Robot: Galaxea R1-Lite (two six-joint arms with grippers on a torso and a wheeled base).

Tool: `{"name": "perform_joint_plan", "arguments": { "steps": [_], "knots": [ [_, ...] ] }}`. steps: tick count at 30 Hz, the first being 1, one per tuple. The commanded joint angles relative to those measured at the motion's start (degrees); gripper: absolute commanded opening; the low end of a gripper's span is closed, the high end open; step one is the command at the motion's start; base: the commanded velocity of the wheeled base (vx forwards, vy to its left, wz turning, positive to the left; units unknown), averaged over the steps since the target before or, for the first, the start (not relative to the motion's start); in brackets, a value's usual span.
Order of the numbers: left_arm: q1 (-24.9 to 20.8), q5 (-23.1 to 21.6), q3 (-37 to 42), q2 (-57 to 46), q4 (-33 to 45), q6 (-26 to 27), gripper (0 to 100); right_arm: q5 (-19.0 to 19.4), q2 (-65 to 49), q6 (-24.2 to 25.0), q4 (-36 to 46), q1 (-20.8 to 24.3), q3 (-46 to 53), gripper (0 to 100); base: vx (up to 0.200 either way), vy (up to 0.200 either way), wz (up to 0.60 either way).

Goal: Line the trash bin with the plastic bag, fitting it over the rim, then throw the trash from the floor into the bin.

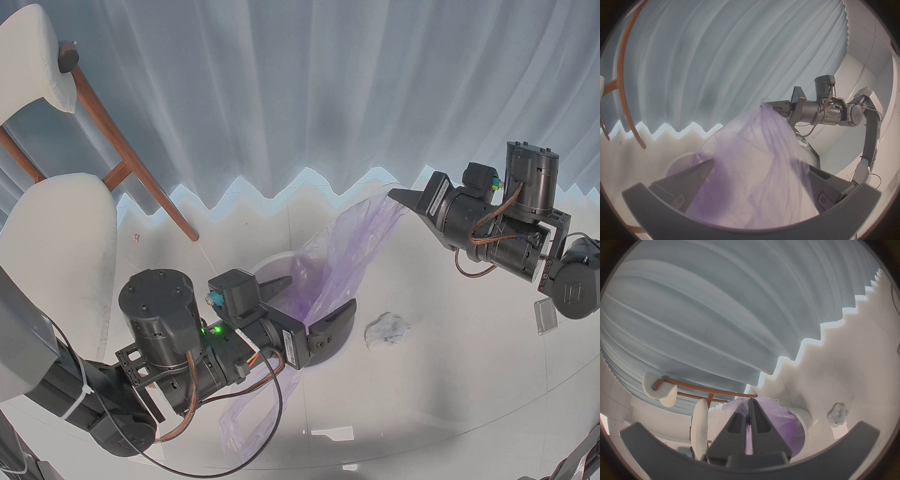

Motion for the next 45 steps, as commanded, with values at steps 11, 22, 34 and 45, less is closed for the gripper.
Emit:
{"name": "perform_joint_plan", "arguments": {
  "steps": [11,22,34,45],
  "knots": [
    [1.3,-0.4,1.6,-14.6,13.6,0.1,100,4.7,-0.4,2.5,-3.9,-4.8,4.3,0,0.0,0.0,0.0],
    [1.7,-0.5,4.5,-20.6,28.4,0.1,100,4.9,8.0,2.1,-15.1,-6.2,6.8,0,0.0,0.0,0.0],
    [1.1,-0.6,6.2,-13.7,29.4,0.3,100,4.9,6.9,2.6,-16.3,-7.7,6.0,0,0.0,0.0,0.0],
    [1.2,-0.6,7.2,-4.2,21.6,0.2,100,4.9,5.0,2.6,-16.0,-7.1,6.6,0,0.0,0.0,0.0]
  ]
}}
